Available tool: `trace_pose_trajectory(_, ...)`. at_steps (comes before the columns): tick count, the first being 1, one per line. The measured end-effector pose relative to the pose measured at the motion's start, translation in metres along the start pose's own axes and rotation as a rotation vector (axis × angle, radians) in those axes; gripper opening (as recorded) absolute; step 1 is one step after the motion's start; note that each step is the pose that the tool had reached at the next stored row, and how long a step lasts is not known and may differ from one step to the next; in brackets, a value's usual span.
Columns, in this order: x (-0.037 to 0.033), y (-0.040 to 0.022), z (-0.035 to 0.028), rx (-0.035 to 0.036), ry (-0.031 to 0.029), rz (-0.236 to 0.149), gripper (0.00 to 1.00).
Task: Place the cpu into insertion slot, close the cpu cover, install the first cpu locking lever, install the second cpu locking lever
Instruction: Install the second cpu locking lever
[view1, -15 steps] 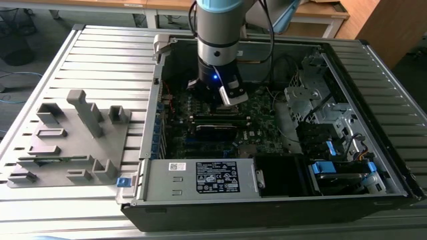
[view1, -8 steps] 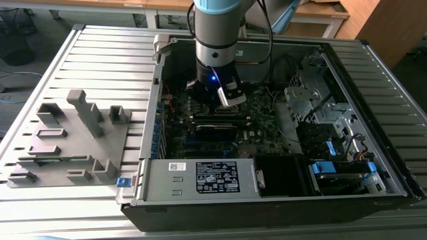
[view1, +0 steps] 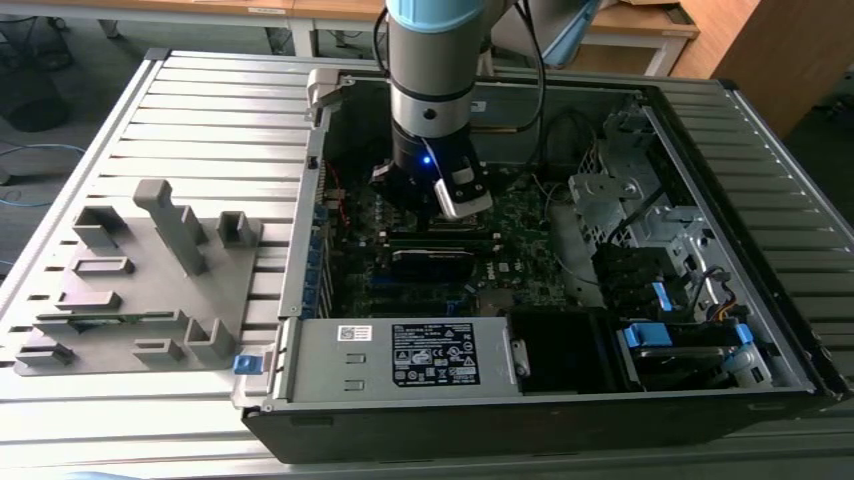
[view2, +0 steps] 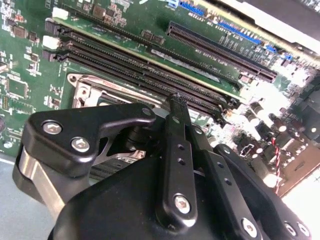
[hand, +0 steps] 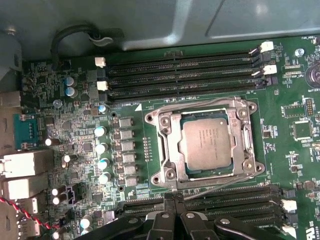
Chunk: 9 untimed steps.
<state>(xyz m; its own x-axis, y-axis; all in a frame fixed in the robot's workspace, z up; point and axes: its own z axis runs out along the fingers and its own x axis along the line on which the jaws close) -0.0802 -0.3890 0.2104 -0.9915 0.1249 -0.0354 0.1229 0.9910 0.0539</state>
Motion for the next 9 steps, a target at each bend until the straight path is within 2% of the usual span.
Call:
trace_pose_trajectory(4,0.0003,-0.0007,0.0012,-0.001,0.0002,0.0,0.11)
trace_pose_trajectory(9,0.0009,-0.0016,0.004,-0.0173,0.0022,0.001,0.11)
